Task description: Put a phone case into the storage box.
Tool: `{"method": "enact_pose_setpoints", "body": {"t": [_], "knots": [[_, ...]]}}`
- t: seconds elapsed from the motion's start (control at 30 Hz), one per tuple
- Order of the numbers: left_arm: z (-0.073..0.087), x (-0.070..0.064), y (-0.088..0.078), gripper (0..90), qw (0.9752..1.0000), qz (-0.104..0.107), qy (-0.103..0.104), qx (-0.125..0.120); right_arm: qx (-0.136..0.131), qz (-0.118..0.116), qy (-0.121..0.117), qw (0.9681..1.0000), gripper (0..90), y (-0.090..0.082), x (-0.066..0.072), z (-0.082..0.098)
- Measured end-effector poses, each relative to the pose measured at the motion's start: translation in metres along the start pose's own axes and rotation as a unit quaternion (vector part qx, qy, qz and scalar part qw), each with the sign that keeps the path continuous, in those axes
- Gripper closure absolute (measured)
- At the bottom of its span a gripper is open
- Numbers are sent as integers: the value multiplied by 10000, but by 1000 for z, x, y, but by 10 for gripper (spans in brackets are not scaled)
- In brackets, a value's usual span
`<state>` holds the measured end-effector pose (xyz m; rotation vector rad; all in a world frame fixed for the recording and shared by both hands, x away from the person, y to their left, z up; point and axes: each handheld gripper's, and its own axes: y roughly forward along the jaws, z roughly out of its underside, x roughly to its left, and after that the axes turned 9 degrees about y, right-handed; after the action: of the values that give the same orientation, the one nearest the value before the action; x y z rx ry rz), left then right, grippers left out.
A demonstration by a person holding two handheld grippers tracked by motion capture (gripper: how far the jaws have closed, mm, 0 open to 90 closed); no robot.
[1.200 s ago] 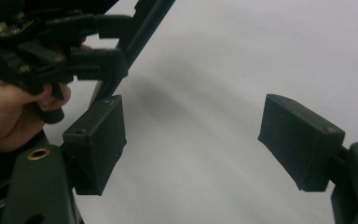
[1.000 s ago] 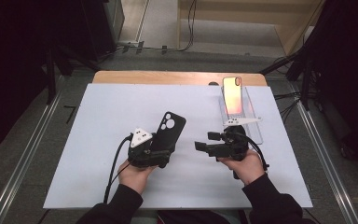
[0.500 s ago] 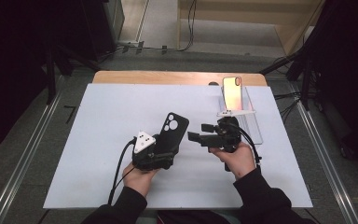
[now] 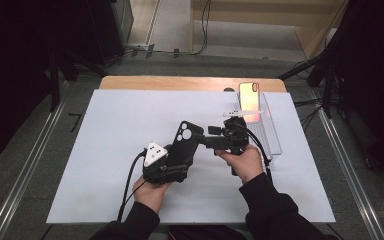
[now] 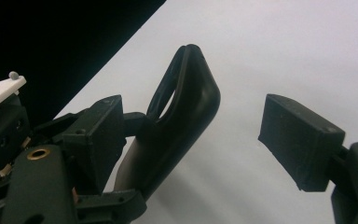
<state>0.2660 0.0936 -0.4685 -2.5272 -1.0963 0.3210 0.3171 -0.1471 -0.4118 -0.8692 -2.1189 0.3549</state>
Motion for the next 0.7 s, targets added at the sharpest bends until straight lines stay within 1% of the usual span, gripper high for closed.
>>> {"method": "enact_pose_setpoints", "body": {"t": [0.2,0.3,0.33,0.37,0.4,0.43,0.5,0.57,0.63,0.67,0.7], "knots": [[-1,-1,0,151,10000,31,-38,-31,32,-70,129,9999,213,8,-1,-5],[-1,-1,-1,151,10000,48,-46,-55,38,-140,239,9996,223,12,-2,-7],[-1,-1,-1,151,10000,36,-55,-62,43,-162,248,9996,225,13,-3,-7],[-2,-1,-2,151,10000,30,-59,-65,41,-127,249,9996,242,14,-2,-8],[-2,-1,-3,151,10000,-8,-40,-76,2,-80,173,9998,263,15,-1,-7],[-2,0,-3,151,9999,-1,-31,-99,-13,-33,98,9999,277,16,-1,-7],[-2,0,-3,151,9999,-1,-64,-119,19,-90,177,9998,307,19,-1,-8],[-2,1,-3,151,9999,-9,-79,-106,52,-182,309,9993,379,20,-3,-10],[-2,1,-4,151,9999,-3,-99,-112,82,-384,495,9980,481,21,-5,-12],[-2,1,-4,151,9999,6,-102,-118,115,-496,614,9968,557,21,-7,-13],[-1,1,-4,150,9999,20,-106,-120,139,-538,673,9962,623,21,-8,-14]]}}
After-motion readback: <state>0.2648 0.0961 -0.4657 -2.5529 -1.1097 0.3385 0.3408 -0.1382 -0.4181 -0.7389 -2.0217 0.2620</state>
